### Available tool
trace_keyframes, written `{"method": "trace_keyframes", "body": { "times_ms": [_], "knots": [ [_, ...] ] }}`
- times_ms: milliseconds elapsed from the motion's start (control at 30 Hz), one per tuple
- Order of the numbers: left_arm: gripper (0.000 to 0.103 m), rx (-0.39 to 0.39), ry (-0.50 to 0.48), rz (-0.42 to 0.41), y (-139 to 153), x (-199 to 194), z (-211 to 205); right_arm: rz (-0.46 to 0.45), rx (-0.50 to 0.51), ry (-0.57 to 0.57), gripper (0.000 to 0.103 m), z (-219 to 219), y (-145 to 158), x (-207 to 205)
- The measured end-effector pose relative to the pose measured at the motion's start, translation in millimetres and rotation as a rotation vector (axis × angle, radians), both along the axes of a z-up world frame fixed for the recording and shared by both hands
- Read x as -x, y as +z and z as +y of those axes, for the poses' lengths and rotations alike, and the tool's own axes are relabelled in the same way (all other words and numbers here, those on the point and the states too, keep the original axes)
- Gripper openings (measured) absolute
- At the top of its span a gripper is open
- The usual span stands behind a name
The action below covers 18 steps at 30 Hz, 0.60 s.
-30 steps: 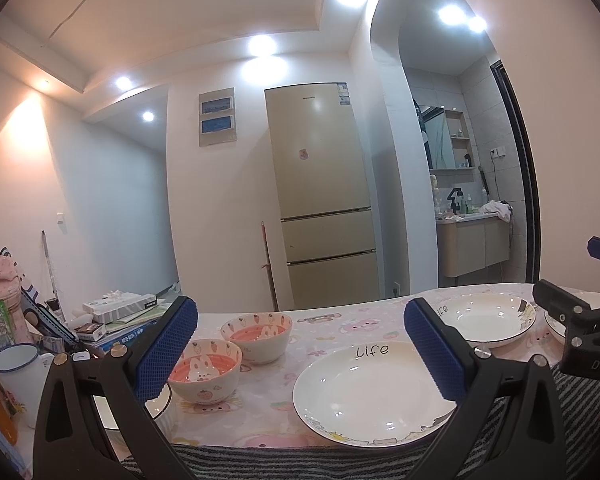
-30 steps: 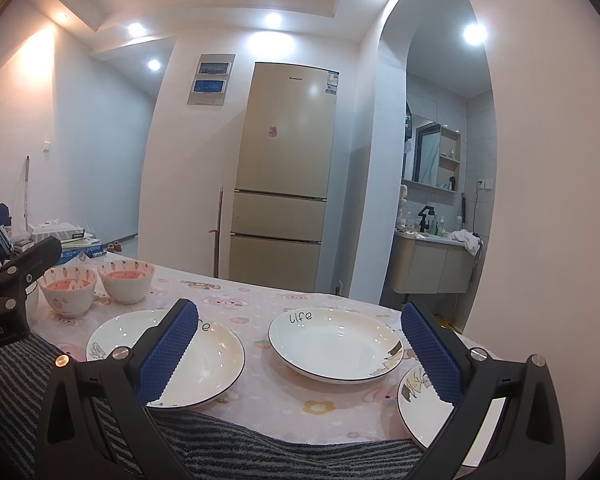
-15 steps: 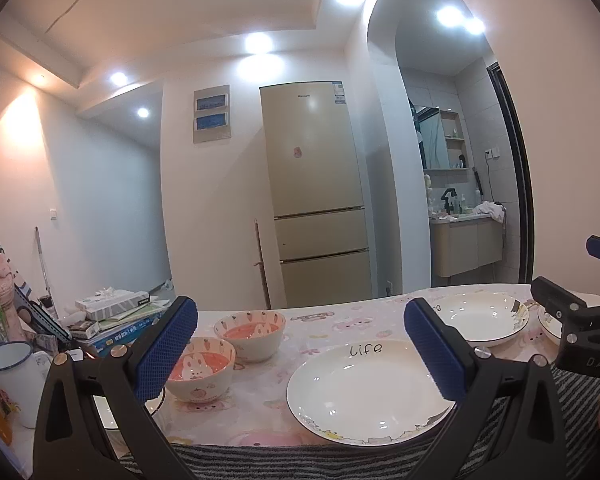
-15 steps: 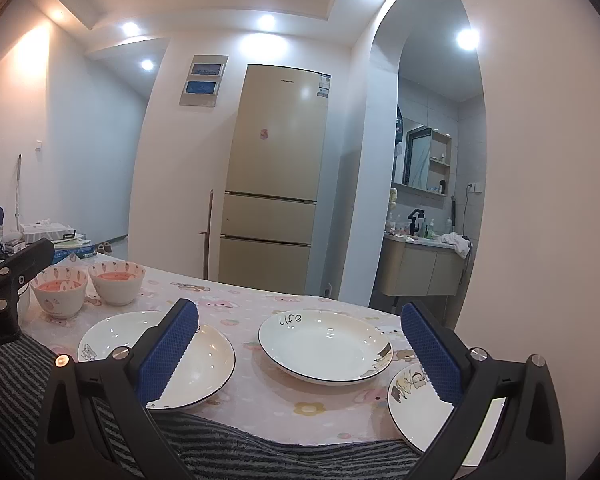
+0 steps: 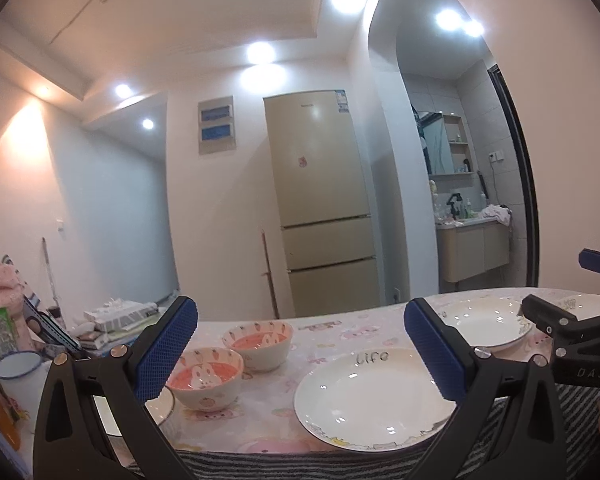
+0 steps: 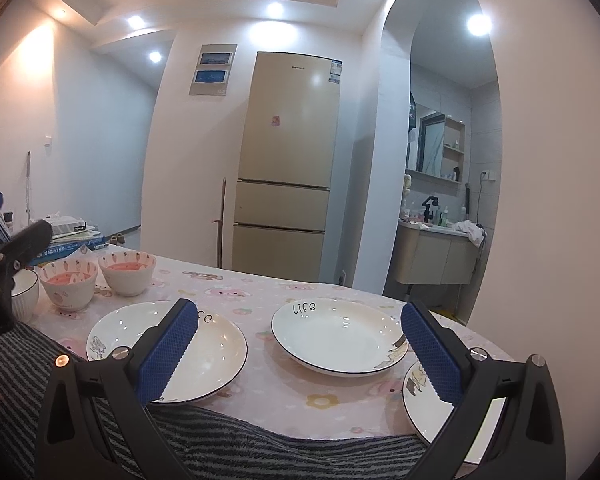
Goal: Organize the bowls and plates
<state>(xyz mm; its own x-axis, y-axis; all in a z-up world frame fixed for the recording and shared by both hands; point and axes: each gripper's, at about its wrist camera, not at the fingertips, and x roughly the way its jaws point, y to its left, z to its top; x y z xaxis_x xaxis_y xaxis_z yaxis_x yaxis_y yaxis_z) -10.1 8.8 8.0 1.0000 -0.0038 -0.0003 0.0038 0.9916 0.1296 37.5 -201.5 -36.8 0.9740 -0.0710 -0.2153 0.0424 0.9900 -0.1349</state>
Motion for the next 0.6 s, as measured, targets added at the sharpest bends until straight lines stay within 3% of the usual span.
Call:
{"method": "trace_keyframes", "body": {
  "times_ms": [267,600],
  "knots": [
    [0.103,0.025,-0.004,0.033,22.2,5.0,15.9,-0.023,-0.039,-0.001,0.103,-6.7,20.8,8.9],
    [0.103,0.061,-0.023,0.069,83.3,-10.8,32.6,-0.144,-0.12,0.053,0.103,-14.3,91.7,24.0]
  ]
}}
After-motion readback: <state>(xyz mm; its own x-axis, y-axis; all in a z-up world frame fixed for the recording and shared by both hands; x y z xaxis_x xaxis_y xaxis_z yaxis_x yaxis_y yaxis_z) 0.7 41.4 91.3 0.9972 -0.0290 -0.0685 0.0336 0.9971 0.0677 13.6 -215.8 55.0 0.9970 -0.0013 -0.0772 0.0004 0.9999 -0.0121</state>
